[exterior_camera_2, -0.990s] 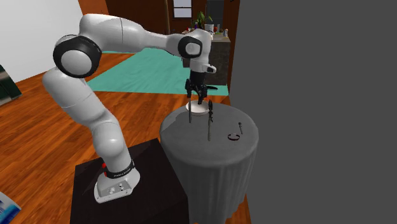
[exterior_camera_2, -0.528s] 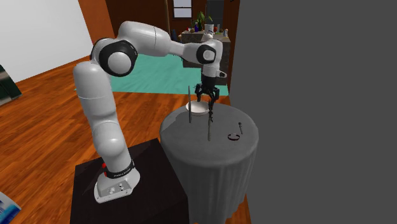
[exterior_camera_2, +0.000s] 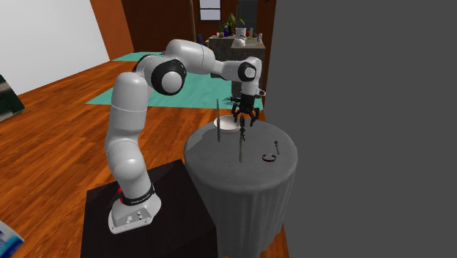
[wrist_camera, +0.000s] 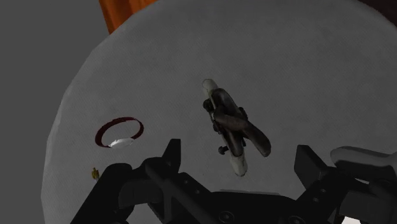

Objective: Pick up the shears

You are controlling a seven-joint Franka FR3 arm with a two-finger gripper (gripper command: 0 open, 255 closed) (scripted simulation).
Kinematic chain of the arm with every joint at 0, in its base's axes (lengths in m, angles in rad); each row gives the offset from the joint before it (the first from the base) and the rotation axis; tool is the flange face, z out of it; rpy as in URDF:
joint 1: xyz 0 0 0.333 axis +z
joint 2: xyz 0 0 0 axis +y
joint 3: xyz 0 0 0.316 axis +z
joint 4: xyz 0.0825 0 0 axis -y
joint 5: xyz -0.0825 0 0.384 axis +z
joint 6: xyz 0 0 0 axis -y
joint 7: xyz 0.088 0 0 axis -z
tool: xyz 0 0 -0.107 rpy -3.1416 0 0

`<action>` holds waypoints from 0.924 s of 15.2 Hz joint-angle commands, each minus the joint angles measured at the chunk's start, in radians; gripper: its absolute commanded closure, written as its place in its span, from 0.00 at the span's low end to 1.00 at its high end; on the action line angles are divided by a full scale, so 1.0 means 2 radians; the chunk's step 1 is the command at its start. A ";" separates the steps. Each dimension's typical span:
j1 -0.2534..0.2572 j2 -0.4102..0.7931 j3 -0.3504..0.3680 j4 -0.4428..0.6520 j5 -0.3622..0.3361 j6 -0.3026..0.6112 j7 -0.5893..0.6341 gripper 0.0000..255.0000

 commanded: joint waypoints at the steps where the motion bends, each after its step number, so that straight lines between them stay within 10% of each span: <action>1: 0.001 0.008 0.000 -0.003 -0.002 0.010 -0.001 0.00; 8: 0.000 0.016 0.000 -0.022 -0.003 0.036 0.003 0.00; 9: 0.000 0.016 0.000 -0.021 -0.003 0.036 0.003 1.00; 14: 0.000 0.017 0.000 -0.021 -0.003 0.036 0.003 1.00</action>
